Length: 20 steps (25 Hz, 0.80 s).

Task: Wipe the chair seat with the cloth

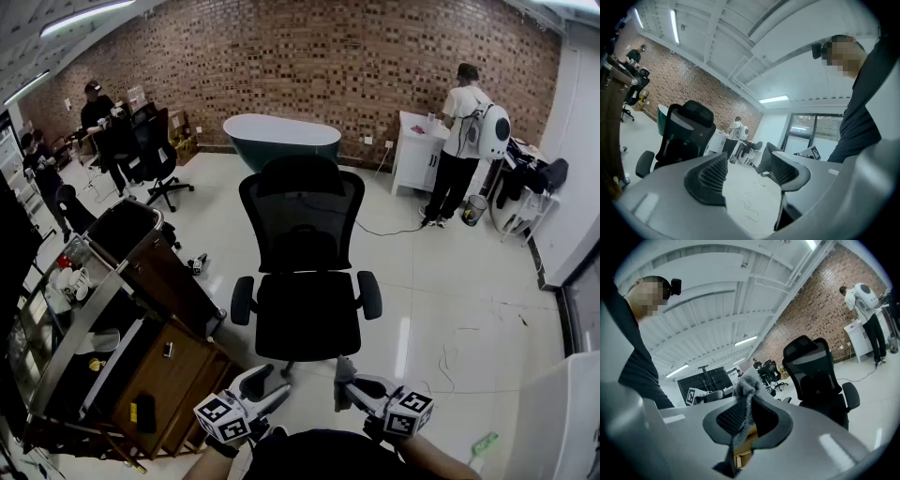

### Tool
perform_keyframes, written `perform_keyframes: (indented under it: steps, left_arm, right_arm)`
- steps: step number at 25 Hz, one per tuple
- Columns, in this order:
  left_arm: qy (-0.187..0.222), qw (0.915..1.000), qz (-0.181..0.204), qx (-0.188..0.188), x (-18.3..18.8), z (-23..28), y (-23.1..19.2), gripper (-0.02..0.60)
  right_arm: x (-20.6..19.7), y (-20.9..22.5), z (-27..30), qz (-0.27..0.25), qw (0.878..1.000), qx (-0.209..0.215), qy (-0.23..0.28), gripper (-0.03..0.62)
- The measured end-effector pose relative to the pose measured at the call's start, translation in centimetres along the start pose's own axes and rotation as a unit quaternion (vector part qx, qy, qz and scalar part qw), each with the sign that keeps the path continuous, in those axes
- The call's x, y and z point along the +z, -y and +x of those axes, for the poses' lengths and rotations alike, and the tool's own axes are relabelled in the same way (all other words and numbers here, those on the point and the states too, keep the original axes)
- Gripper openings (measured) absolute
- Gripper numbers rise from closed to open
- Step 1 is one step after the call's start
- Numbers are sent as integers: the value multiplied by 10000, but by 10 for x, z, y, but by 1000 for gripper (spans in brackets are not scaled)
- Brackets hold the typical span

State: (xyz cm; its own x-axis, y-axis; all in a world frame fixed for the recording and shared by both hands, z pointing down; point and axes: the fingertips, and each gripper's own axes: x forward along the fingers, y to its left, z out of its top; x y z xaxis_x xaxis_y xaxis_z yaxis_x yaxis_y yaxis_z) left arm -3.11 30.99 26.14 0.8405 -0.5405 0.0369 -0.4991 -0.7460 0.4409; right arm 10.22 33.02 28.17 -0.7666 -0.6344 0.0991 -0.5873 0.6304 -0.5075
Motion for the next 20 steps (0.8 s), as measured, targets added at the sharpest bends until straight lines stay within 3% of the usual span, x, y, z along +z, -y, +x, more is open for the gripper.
perform_keyframes:
  steps: [10,20]
  left_arm:
    - [-3,9999,81,102,1,19,-4,318]
    - [-7,10000,-60,44,14,41,-75,318]
  right_arm:
    - [10,25,-1,12,9999,115,-73,37]
    - [26,59,58,15,9998,61,-184,36]
